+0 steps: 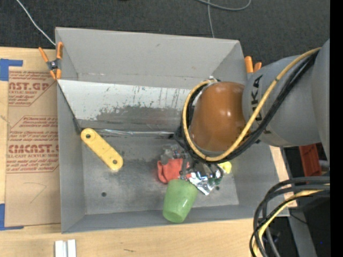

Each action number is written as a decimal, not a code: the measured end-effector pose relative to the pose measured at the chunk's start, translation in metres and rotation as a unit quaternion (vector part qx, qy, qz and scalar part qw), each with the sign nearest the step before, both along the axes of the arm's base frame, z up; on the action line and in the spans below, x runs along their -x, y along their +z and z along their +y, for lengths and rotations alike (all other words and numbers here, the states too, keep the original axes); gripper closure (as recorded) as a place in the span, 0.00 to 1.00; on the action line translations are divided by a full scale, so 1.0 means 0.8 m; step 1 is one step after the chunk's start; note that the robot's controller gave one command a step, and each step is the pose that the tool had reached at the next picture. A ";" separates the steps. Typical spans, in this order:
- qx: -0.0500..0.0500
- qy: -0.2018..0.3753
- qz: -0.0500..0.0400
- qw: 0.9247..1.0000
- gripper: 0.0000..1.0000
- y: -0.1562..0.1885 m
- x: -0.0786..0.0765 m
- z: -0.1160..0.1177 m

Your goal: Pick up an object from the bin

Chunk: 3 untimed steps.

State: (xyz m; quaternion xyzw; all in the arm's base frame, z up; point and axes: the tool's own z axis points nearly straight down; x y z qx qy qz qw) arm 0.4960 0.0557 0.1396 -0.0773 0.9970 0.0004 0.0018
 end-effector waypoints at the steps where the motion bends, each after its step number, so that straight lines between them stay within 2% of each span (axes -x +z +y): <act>1: -0.001 -0.072 0.001 0.997 1.00 -0.024 0.013 0.016; 2: -0.001 -0.072 0.001 0.997 0.00 -0.024 0.013 0.016; 3: -0.001 -0.072 0.001 0.997 0.00 -0.024 0.013 0.016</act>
Offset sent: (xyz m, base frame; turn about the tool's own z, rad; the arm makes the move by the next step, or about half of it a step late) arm 0.0000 0.0000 0.0000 0.0000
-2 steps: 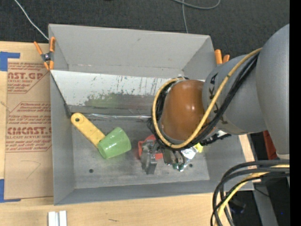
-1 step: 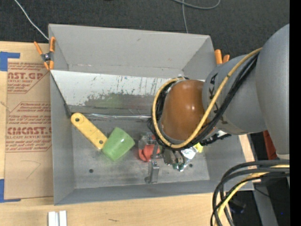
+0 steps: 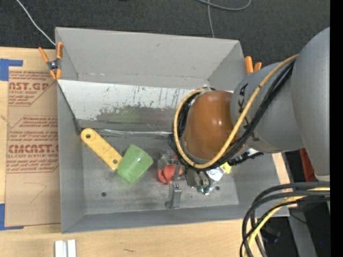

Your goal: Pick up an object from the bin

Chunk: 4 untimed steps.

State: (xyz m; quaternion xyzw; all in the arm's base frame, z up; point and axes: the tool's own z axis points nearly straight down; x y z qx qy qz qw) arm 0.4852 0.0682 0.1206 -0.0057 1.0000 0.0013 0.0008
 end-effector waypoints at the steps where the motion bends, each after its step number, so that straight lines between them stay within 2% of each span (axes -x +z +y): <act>1: 0.000 0.009 0.000 1.000 0.00 -0.034 -0.033 -0.019; 2: -0.001 0.004 -0.001 1.000 1.00 -0.063 -0.066 -0.015; 3: -0.001 0.004 0.000 1.000 0.00 -0.064 -0.066 -0.015; 4: -0.001 0.004 -0.001 1.000 1.00 -0.063 -0.066 -0.015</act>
Offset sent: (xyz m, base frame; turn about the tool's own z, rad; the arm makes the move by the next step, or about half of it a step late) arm 0.0525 -0.0124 -0.0506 -0.0075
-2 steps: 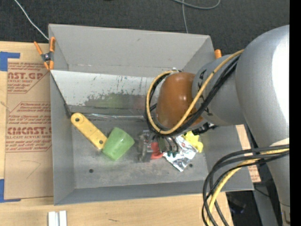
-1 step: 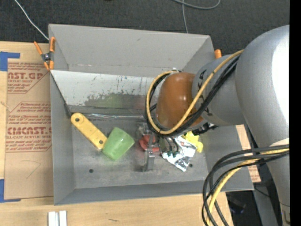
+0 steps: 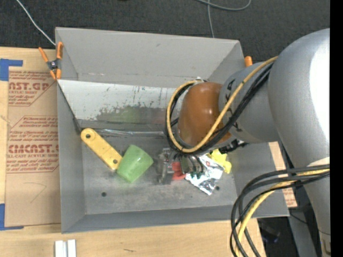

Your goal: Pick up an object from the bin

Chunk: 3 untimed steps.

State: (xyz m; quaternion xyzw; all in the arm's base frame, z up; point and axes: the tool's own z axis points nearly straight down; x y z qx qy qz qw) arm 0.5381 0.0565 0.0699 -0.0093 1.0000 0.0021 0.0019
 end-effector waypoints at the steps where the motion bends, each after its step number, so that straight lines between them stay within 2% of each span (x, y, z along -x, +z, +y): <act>1: 0.000 0.000 0.001 1.000 0.00 0.000 0.000 0.000; 2: 0.000 0.000 0.000 1.000 1.00 0.000 0.000 0.000; 3: 0.000 0.000 0.001 1.000 0.00 0.000 0.000 0.000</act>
Offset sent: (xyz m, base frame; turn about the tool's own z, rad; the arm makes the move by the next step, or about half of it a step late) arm 0.0000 0.0000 0.0000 0.0000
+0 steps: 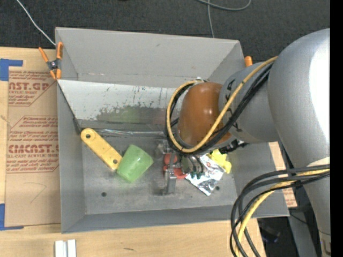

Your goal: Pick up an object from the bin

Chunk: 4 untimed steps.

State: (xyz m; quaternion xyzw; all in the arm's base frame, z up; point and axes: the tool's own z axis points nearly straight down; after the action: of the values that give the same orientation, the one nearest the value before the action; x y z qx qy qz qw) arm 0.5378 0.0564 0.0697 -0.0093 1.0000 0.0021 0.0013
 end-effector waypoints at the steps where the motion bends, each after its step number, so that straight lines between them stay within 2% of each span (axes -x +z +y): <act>1: 0.000 0.000 0.000 1.000 0.00 0.000 0.000 0.000; 2: 0.000 0.011 -0.001 1.000 0.00 0.000 -0.014 -0.051; 3: 0.000 0.025 -0.001 1.000 1.00 0.000 -0.001 -0.091; 4: 0.000 0.025 -0.001 1.000 1.00 0.000 -0.001 -0.091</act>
Offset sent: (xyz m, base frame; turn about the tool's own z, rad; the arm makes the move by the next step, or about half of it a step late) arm 0.0103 -0.0401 0.0003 -0.0235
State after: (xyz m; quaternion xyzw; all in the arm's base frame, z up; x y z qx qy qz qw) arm 0.5384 -0.0166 0.0696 -0.0347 0.9994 0.0022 0.0018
